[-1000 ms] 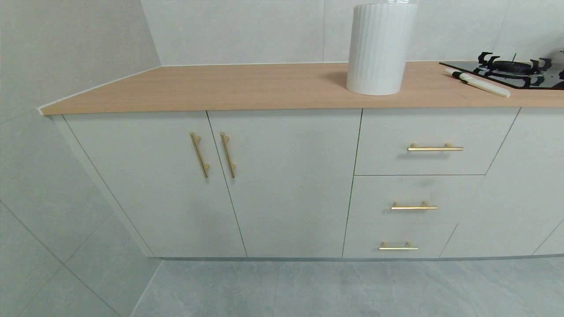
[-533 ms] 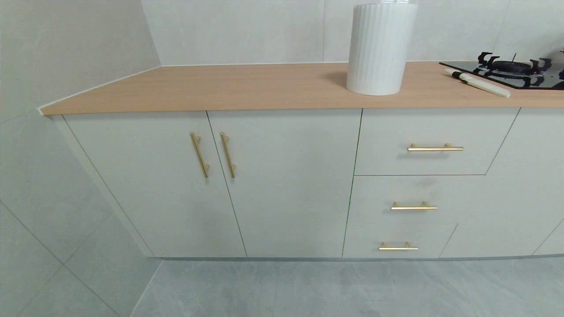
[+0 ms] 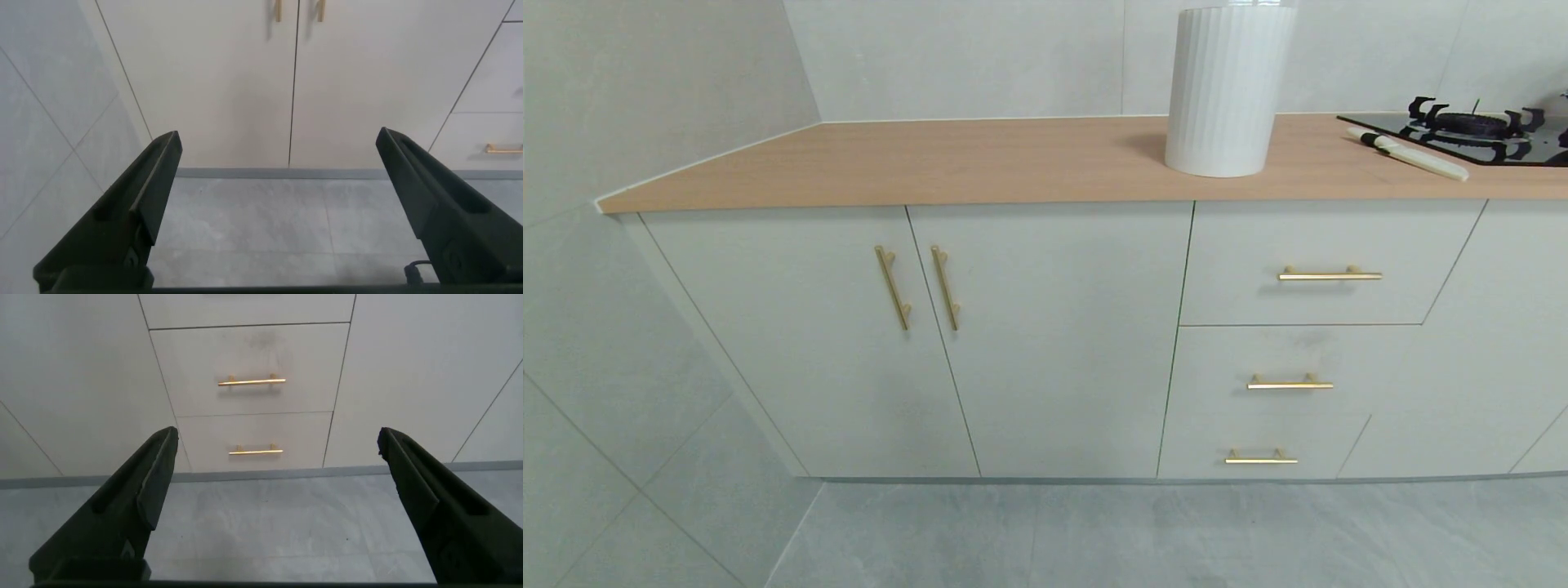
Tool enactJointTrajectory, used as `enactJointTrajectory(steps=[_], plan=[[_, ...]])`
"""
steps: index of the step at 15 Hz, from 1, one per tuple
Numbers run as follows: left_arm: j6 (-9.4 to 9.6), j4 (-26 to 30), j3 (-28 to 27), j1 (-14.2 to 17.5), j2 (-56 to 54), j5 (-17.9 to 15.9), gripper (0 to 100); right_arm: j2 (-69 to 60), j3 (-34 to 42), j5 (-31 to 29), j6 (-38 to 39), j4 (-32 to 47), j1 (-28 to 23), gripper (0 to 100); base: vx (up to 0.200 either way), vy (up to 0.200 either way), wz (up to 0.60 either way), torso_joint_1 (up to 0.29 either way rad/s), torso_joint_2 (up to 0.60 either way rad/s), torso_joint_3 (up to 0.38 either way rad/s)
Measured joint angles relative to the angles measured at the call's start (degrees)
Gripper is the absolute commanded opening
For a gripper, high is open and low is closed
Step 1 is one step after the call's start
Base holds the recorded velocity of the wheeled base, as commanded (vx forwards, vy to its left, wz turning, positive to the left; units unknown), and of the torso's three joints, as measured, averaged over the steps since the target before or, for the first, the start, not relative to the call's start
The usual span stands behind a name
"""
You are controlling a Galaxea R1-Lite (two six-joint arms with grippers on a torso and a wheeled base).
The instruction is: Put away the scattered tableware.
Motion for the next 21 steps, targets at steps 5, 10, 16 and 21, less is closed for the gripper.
enactJointTrajectory(steps=[5, 10, 16, 21], plan=[[-0.02, 0.0, 0.0, 0.0, 0.0, 0.0, 100, 0.0, 0.0, 0.0, 0.0, 0.0, 0.0, 100, 0.120, 0.000, 0.00, 0.001, 0.00, 0.004], [-0.05, 0.0, 0.0, 0.0, 0.0, 0.0, 100, 0.0, 0.0, 0.0, 0.0, 0.0, 0.0, 100, 0.200, 0.000, 0.00, 0.000, 0.00, 0.001], [-0.09, 0.0, 0.0, 0.0, 0.0, 0.0, 100, 0.1, 0.0, 0.0, 0.0, 0.1, 0.0, 100, 0.200, 0.000, 0.00, 0.004, 0.00, 0.000], [-0.22, 0.0, 0.0, 0.0, 0.0, 0.0, 100, 0.1, 0.0, 0.0, 0.0, 0.1, 0.0, 100, 0.000, 0.000, -0.36, 0.004, 0.00, 0.000]])
